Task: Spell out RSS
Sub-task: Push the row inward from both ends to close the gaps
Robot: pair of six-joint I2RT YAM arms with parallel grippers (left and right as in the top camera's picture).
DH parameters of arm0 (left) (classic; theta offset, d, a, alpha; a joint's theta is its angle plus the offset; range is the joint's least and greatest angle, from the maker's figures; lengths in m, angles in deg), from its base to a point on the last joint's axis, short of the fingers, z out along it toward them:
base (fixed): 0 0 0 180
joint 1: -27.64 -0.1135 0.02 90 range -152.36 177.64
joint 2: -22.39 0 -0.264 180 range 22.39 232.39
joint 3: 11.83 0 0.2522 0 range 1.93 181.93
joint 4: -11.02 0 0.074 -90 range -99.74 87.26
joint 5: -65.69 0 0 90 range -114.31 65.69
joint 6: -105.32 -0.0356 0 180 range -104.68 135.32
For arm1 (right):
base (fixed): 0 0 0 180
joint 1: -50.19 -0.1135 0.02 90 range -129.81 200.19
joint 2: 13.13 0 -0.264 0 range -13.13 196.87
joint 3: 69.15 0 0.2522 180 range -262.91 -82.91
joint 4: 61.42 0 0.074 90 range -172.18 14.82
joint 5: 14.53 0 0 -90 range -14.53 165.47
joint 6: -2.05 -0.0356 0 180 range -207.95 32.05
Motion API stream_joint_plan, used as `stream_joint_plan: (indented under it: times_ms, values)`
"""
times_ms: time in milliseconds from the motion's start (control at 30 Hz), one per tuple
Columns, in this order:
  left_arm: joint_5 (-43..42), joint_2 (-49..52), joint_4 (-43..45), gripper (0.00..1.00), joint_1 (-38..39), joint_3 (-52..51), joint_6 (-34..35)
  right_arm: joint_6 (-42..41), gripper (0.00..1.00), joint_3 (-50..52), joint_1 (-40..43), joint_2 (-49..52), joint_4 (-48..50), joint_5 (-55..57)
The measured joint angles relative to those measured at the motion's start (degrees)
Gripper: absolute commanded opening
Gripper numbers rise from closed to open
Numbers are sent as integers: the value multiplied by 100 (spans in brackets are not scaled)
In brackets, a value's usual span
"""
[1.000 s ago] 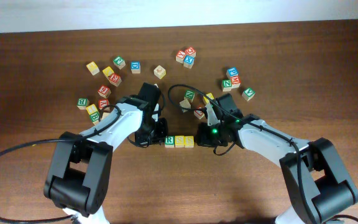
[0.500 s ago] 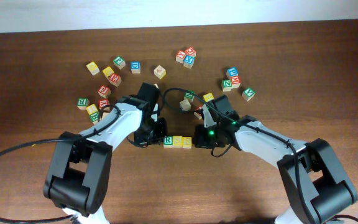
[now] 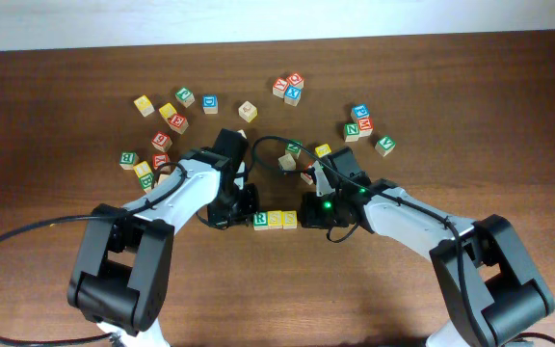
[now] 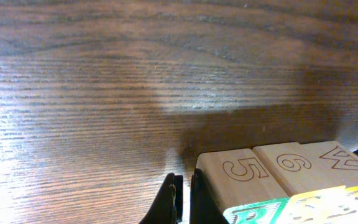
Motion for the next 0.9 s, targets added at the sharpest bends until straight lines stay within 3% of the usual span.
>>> stream_joint_plan:
  times_ms: [900]
  values:
    - [-24, 0, 31, 1, 0, -2, 0, 0, 4, 0, -11, 0, -85, 44]
